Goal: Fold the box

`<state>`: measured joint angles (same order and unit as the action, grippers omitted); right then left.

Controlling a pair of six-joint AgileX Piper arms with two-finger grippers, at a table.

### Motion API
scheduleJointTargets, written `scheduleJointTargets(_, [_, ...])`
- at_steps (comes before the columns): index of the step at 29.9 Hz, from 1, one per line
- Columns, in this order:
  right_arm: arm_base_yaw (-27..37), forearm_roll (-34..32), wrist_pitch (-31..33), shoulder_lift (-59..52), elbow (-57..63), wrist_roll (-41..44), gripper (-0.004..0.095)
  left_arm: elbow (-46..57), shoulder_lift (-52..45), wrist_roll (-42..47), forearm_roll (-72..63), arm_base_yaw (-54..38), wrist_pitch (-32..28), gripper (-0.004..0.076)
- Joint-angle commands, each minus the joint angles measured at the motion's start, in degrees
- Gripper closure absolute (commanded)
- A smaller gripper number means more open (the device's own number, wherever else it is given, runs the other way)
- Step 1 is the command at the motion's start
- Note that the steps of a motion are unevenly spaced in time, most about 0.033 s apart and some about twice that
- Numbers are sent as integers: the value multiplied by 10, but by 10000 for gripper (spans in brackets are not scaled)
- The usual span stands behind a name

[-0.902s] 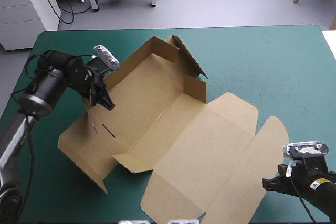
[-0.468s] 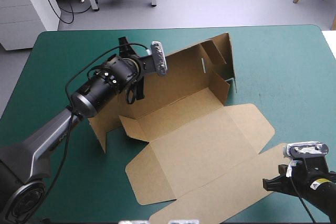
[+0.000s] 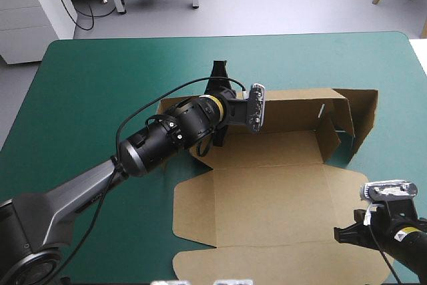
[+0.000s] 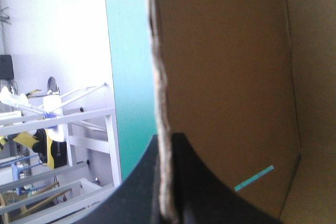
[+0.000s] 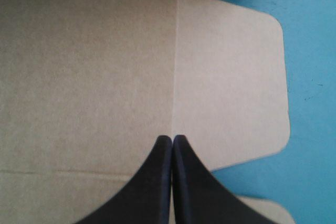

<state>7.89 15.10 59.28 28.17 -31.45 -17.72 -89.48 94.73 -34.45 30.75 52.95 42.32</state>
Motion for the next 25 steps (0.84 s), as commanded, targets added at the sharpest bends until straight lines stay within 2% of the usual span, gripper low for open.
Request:
scheduleJointTargets(1, [-1,4,-27,2,-13,-6,927,-19,-23,-6,8,10,-44,734])
scheduleJointTargets(5, [-1,4,-27,2,-13,-6,927,-1,-21,7,48,10,-58,734])
scheduleJointTargets(8, [-1,4,-27,2,-13,-6,927,34,-21,70,103,13,-76,734])
scheduleJointTargets(11, [-1,4,-27,2,-13,-6,927,77,-21,170,226,37,-81,734])
scheduleJointTargets(16, [-1,4,-27,2,-13,-6,927,163,-21,425,536,81,-80,734])
scheduleJointTargets(19, [-1,4,-28,2,-13,-6,927,211,-21,542,642,88,-78,734])
scheduleJointTargets(25, [-1,3,-28,2,-13,-6,924,239,-21,570,661,89,-58,734])
